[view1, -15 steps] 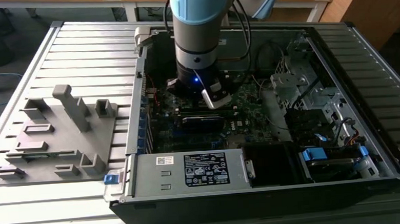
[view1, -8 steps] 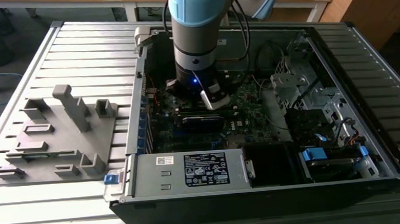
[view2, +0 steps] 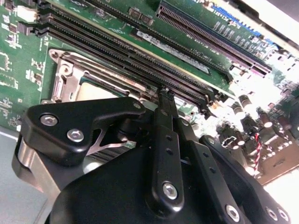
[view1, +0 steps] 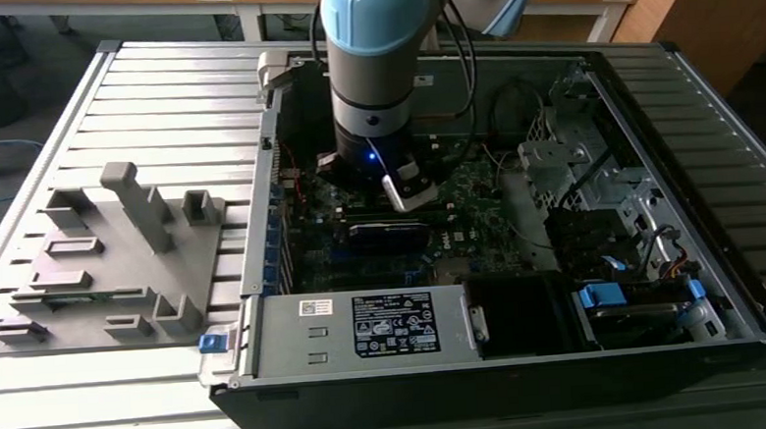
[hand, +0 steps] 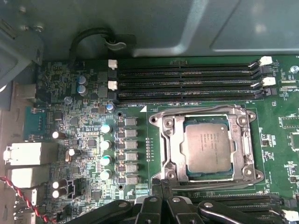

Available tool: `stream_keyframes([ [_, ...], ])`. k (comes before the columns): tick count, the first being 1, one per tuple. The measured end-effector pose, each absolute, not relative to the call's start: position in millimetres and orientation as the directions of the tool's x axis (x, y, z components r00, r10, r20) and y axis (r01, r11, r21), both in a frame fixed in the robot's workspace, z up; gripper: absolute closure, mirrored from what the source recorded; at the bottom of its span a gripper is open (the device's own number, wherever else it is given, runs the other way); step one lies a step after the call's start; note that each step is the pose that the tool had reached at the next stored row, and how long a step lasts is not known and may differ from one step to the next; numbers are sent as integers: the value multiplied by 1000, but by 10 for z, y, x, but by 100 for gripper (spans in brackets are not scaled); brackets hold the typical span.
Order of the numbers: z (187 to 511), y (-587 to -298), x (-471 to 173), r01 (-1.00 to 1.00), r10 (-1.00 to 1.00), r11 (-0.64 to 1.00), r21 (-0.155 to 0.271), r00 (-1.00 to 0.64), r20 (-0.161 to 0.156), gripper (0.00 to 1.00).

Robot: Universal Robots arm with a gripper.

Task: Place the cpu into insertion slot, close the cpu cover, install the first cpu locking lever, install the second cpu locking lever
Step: 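Install the second cpu locking lever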

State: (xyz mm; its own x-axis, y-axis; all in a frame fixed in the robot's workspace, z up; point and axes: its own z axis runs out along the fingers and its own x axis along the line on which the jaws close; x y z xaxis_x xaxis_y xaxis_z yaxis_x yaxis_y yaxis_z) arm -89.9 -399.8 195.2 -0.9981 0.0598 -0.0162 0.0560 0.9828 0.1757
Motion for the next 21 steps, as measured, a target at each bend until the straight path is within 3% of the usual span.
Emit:
stream_keyframes([
  [21,1919,-3995,-961,56,60,982,178,-998,-17,90],
])
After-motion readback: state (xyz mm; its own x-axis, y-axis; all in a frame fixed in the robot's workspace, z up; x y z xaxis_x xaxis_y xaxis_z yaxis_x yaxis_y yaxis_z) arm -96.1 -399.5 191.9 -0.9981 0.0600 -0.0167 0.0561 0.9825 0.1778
